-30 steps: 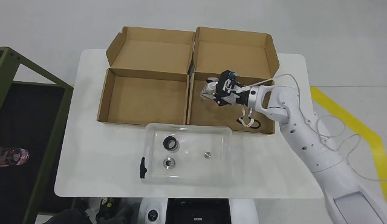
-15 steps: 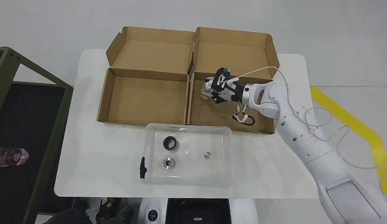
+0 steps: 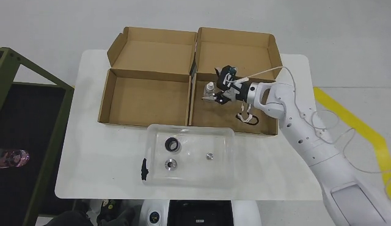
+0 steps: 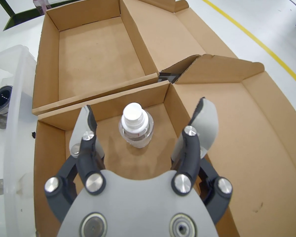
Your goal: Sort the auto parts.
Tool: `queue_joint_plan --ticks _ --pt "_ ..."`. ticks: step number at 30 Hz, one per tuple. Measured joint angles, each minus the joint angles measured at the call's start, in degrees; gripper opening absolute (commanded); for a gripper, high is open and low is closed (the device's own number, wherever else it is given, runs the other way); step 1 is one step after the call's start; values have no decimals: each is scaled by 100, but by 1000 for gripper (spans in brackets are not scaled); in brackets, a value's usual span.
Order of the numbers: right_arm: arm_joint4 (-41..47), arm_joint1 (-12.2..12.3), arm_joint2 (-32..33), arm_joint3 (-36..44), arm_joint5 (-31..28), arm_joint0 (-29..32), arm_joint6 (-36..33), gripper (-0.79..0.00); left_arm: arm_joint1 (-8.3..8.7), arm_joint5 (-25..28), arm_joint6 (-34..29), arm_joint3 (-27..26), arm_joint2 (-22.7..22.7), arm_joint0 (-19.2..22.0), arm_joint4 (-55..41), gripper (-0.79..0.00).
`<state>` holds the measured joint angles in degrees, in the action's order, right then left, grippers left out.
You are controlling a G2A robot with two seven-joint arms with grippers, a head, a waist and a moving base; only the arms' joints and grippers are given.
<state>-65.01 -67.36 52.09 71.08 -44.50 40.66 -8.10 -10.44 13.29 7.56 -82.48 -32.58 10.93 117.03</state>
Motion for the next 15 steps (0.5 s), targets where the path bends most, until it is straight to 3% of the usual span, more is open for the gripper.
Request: queue_joint_plan --ticks 15 --pt "540 321 728 1720 -838 669 -1221 0 0 0 0 0 0 0 0 0"
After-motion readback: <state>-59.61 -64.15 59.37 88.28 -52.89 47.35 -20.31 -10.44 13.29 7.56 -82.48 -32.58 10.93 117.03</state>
